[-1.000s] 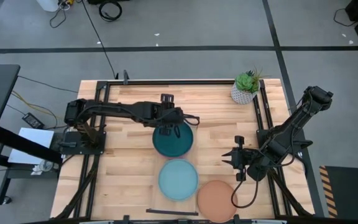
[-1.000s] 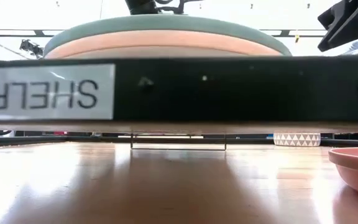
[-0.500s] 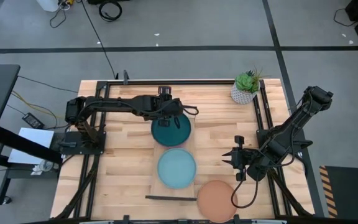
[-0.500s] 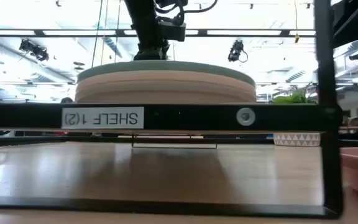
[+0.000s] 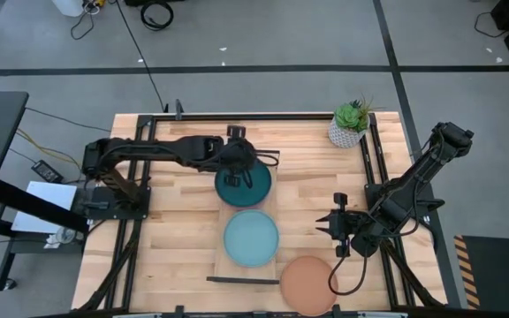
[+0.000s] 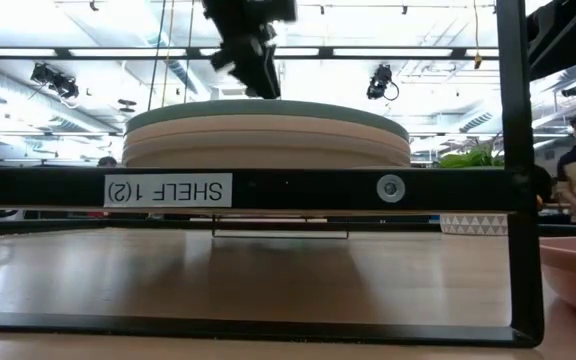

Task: Place and stack plates onto a shelf
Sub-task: Stack the brown plate on top of the light blue plate on the shelf

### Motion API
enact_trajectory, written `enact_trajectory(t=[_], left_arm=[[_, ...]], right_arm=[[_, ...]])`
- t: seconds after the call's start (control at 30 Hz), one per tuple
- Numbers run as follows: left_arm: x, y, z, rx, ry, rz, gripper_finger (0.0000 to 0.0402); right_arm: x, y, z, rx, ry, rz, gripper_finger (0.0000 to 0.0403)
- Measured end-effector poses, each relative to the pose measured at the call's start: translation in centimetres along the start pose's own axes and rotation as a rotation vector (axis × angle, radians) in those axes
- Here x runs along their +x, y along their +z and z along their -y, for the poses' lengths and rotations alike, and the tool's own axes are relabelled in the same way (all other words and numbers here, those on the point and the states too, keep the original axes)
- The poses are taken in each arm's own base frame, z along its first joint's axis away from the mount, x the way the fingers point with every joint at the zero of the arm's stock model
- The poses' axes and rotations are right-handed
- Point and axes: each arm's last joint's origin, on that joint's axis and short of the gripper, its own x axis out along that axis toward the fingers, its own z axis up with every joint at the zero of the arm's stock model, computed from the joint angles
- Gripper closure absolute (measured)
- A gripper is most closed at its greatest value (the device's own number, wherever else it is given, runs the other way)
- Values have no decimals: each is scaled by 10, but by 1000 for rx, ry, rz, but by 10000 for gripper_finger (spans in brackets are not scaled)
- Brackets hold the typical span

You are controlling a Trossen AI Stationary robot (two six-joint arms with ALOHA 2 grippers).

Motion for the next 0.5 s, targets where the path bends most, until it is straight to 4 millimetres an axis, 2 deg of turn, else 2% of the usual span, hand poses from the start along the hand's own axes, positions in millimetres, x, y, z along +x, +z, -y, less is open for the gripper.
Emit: enact_trajectory(t=[0.27,0.5], left_arm=[[-33,19,26,-222,-435,262,217],[-59,29,65,-329,-528,234,217]], right_arm=[[5,-1,-6,103,65,-49,305],[36,-8,-35,155,185,-212,305]])
